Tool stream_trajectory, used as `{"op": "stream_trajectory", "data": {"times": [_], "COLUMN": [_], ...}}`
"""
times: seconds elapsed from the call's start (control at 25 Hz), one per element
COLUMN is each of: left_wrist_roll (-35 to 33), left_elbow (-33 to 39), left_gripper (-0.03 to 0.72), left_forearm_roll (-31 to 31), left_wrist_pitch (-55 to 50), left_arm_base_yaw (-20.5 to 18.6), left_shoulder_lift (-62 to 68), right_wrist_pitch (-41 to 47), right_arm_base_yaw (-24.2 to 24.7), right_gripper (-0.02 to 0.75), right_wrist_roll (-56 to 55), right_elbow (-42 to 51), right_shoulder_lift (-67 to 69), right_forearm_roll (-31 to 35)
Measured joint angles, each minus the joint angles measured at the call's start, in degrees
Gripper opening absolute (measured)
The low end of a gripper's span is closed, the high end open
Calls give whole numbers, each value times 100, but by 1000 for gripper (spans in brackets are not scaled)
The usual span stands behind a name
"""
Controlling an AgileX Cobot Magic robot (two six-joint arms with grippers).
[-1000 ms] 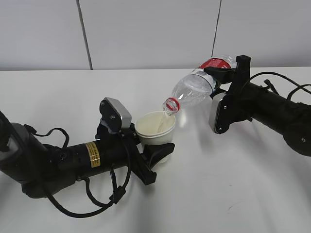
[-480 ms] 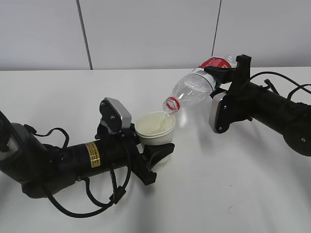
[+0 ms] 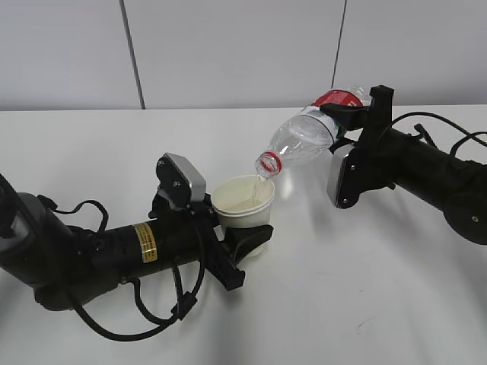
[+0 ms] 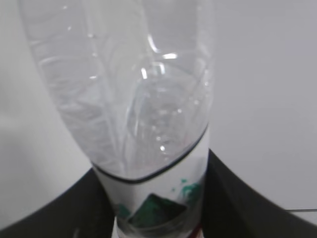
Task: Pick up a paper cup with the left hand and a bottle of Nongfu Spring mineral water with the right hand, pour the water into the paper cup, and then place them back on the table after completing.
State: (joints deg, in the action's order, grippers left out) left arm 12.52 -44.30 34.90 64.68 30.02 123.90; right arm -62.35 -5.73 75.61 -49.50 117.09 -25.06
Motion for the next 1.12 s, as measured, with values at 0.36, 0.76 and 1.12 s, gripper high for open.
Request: {"op": "stream_trajectory", "data": {"times": [0.36,0.76,1.12], "left_wrist_roll": [0,0,0], "left_elbow": [0,0,0], "left_gripper": [377,377,377], "left_forearm_roll": [0,-5,-99], "left_wrist_pitch": [-5,-5,-5], "left_arm_base_yaw": [0,0,0], "left_shoulder_lift": [0,0,0], "right_wrist_pitch": [-8,-21,-34], "right_arm_base_yaw": [0,0,0], "right_gripper": [337,337,336], "right_wrist_roll": [0,-104,-353], "right_elbow": [0,0,79], "right_shoulder_lift": [0,0,0], "right_forearm_roll": [0,0,12]}}
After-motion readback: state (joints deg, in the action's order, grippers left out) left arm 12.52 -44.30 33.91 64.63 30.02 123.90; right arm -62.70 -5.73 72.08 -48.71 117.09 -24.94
